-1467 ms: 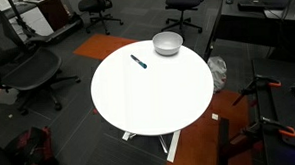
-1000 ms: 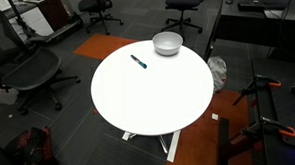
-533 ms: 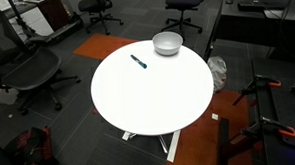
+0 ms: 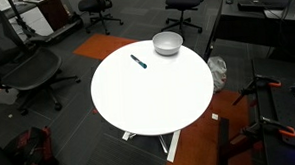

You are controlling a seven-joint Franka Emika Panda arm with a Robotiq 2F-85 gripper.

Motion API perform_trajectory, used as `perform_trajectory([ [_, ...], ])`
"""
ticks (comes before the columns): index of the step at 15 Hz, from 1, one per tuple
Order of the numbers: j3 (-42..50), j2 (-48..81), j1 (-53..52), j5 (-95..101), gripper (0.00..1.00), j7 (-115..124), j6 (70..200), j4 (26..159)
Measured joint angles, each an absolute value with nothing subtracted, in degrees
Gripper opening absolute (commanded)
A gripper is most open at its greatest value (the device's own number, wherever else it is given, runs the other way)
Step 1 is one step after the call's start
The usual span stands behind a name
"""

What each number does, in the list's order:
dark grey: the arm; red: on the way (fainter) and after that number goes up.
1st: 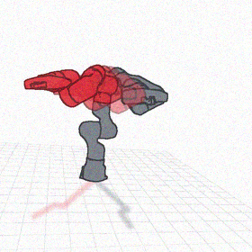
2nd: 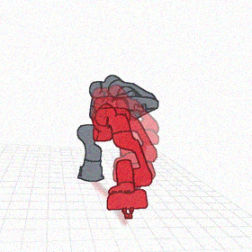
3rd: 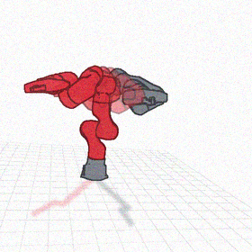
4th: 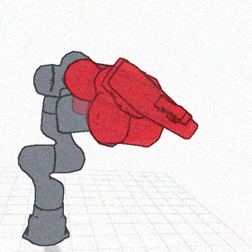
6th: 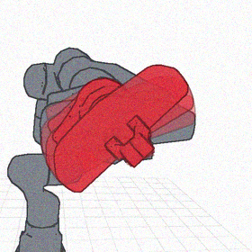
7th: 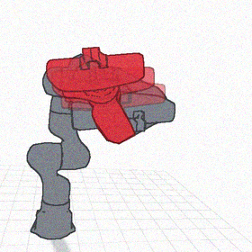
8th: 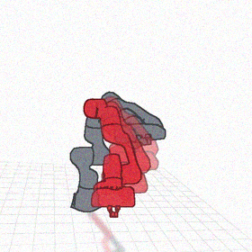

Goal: Pick the pen on the table and put it in the bowl

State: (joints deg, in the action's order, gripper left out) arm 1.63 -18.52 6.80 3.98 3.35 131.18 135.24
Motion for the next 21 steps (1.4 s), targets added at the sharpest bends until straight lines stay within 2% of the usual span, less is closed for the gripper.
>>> perform_trajectory([
  [14, 0.9, 4.0, 3.3, 8.0, 1.00, 17.8, 147.9, 128.2],
  [21, 2.3, 14.7, 2.2, 8.2, 1.00, 20.5, 149.9, 121.7],
])
